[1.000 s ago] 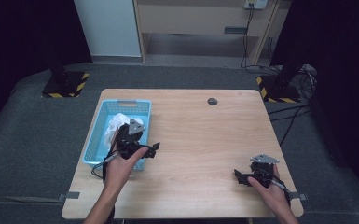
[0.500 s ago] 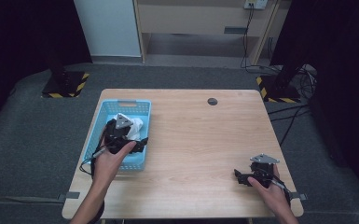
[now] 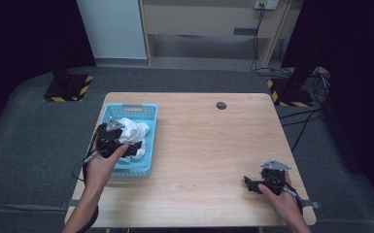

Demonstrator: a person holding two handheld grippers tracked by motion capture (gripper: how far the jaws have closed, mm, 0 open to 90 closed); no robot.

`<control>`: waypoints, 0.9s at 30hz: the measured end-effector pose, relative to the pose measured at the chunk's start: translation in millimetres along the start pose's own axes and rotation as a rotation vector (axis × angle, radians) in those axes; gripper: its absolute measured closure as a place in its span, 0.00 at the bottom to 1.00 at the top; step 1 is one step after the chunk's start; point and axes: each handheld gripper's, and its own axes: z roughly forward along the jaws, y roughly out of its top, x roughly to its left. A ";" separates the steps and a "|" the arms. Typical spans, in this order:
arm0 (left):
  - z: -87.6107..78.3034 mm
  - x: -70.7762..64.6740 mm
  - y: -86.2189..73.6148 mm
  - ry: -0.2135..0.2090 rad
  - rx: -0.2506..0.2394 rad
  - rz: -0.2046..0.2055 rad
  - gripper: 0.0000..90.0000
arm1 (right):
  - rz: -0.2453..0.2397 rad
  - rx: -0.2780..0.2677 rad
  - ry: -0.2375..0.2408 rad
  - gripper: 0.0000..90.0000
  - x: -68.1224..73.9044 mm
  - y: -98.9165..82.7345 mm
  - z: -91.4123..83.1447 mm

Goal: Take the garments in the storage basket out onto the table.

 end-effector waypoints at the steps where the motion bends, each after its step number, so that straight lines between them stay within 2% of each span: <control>1: 0.0 0.0 0.0 0.000 0.000 0.000 0.03 | 0.000 0.000 0.000 0.00 0.0 0.0 0.0; 19: 9.6 18.4 -7.4 -0.001 0.032 -0.016 0.02 | -0.002 0.000 0.002 0.00 -0.2 -0.1 -0.1; 27: 19.1 31.3 -8.3 0.016 0.062 -0.033 0.03 | -0.002 0.000 0.003 0.00 -0.3 -0.1 -0.1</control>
